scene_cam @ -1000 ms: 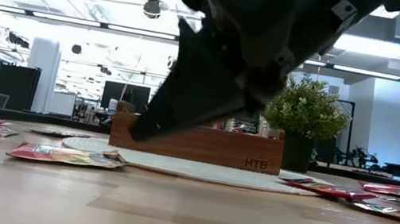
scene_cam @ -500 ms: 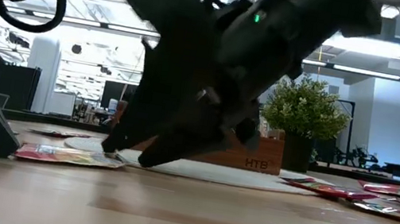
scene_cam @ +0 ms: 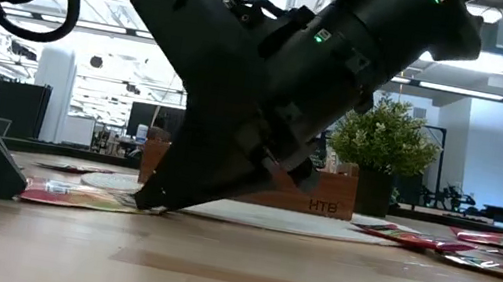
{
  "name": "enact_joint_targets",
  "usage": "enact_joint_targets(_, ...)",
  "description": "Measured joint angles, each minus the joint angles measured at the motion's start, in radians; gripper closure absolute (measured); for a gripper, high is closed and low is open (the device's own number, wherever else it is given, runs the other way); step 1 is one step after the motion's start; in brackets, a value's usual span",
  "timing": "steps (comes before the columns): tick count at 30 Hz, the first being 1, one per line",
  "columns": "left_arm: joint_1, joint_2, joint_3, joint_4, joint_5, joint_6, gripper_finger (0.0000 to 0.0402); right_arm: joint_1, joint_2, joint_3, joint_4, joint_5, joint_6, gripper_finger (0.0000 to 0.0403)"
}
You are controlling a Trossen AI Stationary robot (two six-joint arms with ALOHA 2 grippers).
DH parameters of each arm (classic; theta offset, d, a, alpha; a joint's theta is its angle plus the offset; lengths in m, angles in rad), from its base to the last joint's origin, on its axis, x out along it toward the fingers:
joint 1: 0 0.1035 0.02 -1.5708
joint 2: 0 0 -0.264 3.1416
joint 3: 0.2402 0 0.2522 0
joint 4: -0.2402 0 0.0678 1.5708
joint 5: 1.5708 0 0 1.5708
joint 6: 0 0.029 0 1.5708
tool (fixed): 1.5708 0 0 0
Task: Pick & Place Tea
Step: Put the orange tea bag into the left section of the wooden organizer
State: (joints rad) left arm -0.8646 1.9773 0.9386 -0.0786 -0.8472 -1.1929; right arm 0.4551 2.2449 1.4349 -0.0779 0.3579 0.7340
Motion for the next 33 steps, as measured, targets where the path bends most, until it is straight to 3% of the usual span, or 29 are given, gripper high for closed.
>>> enact_joint_targets(3,0.000,-0.005,0.000,0.004,-0.019,0.007,0.0401,0.005,0.002,0.000,0.006,0.027,-0.061,0.0397)
enact_joint_targets(11,-0.021,-0.141,-0.002,0.006,-0.018,0.059,0.0401,0.024,-0.006,0.059,-0.081,0.093,-0.214,0.0401)
enact_joint_targets(16,-0.068,-0.201,-0.001,0.000,-0.151,0.148,0.0401,0.024,-0.034,0.128,-0.329,0.181,-0.309,0.0402)
enact_joint_targets(19,-0.075,-0.212,-0.001,-0.021,-0.191,0.193,0.0401,0.020,-0.040,0.144,-0.363,0.185,-0.390,0.0402)
enact_joint_targets(22,-0.046,-0.214,0.001,-0.085,-0.129,0.177,0.0390,0.019,-0.039,0.144,-0.366,0.114,-0.510,0.0402)
enact_joint_targets(26,0.015,-0.193,0.000,-0.201,0.032,0.153,0.0363,-0.002,-0.039,0.144,-0.340,-0.134,-0.579,0.0401)
enact_joint_targets(30,0.058,-0.140,-0.001,-0.234,0.010,0.220,0.0354,-0.026,-0.039,0.144,-0.322,-0.234,-0.486,0.0398)
enact_joint_targets(33,0.089,-0.106,-0.001,-0.226,0.100,0.283,0.0356,-0.046,-0.039,0.144,-0.324,-0.307,-0.368,0.0378)
